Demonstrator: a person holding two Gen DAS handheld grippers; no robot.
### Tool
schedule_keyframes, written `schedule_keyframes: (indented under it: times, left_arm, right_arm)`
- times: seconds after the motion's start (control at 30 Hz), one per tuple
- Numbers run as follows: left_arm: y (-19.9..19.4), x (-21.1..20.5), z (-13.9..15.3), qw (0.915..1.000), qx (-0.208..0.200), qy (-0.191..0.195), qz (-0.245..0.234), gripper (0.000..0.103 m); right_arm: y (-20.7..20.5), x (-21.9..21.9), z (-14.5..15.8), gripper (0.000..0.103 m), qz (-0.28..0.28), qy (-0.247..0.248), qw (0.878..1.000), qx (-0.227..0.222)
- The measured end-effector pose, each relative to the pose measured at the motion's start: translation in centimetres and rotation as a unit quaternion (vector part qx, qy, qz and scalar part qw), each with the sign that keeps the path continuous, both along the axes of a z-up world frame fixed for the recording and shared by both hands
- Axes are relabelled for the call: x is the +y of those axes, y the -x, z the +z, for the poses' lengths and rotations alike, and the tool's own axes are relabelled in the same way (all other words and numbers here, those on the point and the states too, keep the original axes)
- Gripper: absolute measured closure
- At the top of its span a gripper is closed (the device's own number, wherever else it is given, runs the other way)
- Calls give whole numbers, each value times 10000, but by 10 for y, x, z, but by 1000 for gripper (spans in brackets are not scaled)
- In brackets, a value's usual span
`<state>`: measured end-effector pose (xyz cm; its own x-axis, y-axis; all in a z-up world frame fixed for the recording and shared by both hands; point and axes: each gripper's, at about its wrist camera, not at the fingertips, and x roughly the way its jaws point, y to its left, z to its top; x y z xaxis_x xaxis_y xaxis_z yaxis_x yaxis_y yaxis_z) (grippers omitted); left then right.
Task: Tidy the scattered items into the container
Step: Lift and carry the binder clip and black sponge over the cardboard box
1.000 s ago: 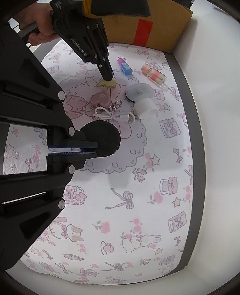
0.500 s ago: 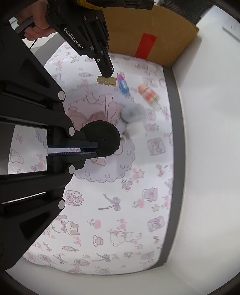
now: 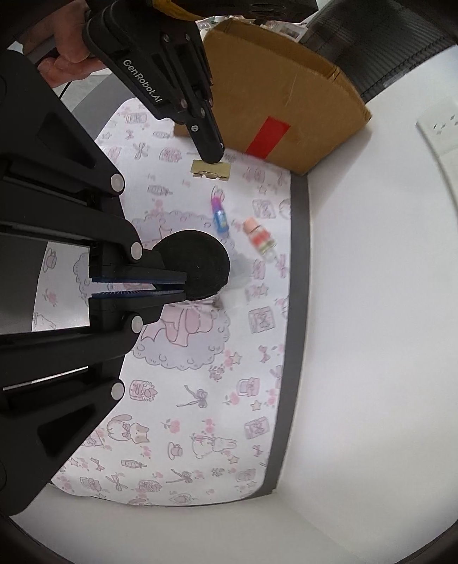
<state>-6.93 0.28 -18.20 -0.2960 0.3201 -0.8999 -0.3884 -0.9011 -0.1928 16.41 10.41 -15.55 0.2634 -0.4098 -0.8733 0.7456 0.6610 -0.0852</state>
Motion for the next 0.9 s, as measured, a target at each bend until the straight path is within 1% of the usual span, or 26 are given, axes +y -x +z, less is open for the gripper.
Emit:
schedule_keyframes:
  times: [0.27,0.4,0.57,0.77,0.9]
  left_arm:
    - [-9,-16,34,9994,244,-251,77,102]
    - [-10,-23,49,9988,358,-301,128,102]
    - [-9,-35,65,9980,443,-393,215,102]
    - [-4,-49,78,9969,538,-470,318,102]
    - [1,-57,93,9959,648,-499,381,102]
  right_arm:
    - [-11,23,33,100,226,339,9990,-191]
    - [-20,32,47,100,391,489,9978,-229]
    - [-31,42,63,100,593,692,9954,-284]
    - [-48,50,80,100,840,834,9922,-381]
    - [-63,56,91,100,1072,935,9888,-453]
